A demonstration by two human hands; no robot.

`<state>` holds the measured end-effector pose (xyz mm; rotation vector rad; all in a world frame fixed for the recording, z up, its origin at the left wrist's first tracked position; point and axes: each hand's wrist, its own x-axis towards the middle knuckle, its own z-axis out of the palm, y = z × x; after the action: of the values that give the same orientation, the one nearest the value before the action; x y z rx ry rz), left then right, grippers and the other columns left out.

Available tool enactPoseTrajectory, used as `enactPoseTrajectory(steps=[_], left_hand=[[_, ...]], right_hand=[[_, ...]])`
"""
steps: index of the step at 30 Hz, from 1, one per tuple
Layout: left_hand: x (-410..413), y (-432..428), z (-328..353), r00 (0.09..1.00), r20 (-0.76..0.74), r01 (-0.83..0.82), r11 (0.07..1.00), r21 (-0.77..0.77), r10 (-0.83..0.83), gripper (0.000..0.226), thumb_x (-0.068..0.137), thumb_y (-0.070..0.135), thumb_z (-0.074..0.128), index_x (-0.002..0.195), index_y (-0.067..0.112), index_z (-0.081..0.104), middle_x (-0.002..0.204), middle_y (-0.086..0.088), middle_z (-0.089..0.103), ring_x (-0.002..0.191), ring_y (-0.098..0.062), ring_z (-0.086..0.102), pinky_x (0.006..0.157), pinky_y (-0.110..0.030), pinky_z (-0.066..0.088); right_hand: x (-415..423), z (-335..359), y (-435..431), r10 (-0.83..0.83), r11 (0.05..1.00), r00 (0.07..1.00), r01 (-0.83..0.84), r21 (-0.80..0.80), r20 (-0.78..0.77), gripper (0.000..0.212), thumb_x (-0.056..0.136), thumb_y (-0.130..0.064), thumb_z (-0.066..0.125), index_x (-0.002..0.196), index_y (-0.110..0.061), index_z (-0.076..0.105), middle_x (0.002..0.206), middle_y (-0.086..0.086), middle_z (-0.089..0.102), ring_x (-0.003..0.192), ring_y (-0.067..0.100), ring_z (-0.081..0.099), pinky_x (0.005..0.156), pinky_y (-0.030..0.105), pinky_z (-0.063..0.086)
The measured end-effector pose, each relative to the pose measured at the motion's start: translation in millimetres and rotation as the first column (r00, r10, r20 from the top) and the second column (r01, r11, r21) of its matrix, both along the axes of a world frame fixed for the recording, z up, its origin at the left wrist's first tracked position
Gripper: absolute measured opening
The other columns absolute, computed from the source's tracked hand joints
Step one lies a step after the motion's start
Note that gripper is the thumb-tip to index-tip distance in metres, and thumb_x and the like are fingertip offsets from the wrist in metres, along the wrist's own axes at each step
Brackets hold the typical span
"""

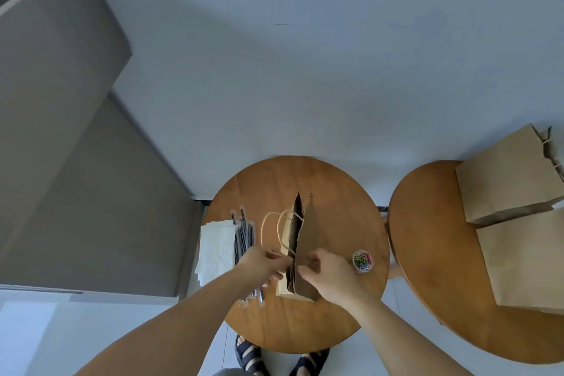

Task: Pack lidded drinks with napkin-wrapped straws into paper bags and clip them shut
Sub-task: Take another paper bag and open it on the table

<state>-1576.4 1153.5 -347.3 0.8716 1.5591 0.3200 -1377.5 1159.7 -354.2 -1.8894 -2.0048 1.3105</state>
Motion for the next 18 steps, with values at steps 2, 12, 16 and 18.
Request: enactPoseTrajectory(steps=[2,12,16,18], left_hand=[[-1.9,-1.5,-1.5,0.994,0.066,-0.083,0.994,-0.067,0.087,0.032,0.084,0.027,0.076,0.101,0.000,0.071,0.076,-0.008,0.070,0.063,-0.014,0.064,0.057,-0.026,0.048],[6.5,-6.1,-17.7,0.965,-0.241,-0.097,0.995,0.031,0.102,0.011,0.069,0.023,0.069,0.071,0.013,0.062,0.059,-0.003,0.064,0.058,-0.017,0.061,0.065,-0.034,0.058],[0.4,-8.3,-19.6,0.921,-0.385,-0.046,0.997,0.063,0.067,0.023,0.069,0.033,0.071,0.083,0.025,0.055,0.070,0.004,0.061,0.062,-0.012,0.064,0.054,-0.023,0.057],[5.2,-4.8,-17.7,0.929,-0.371,0.015,0.999,0.047,0.003,0.034,0.064,0.038,0.070,0.089,0.029,0.049,0.078,0.002,0.064,0.067,-0.014,0.067,0.055,-0.025,0.058]], right_hand=[[-0.5,1.9,-2.6,-0.050,0.999,0.997,0.050,-0.007,-0.064,0.045,0.088,-0.060,0.054,0.119,-0.028,0.061,0.100,-0.019,0.066,0.092,0.001,0.063,0.080,0.025,0.055],[6.0,8.1,-1.8,-0.200,0.980,0.977,0.199,0.012,0.078,0.025,0.087,-0.048,0.058,0.092,-0.024,0.057,0.079,-0.012,0.063,0.069,0.005,0.061,0.053,0.022,0.046],[14.4,10.5,1.2,-0.289,0.954,0.952,0.295,-0.053,0.099,0.023,0.089,-0.045,0.057,0.088,-0.022,0.056,0.077,-0.004,0.063,0.068,0.013,0.063,0.058,0.026,0.052],[11.6,13.4,5.0,-0.274,0.958,0.955,0.282,-0.058,0.118,0.028,0.089,-0.048,0.056,0.091,-0.020,0.057,0.078,-0.003,0.064,0.069,0.015,0.064,0.056,0.027,0.050]])
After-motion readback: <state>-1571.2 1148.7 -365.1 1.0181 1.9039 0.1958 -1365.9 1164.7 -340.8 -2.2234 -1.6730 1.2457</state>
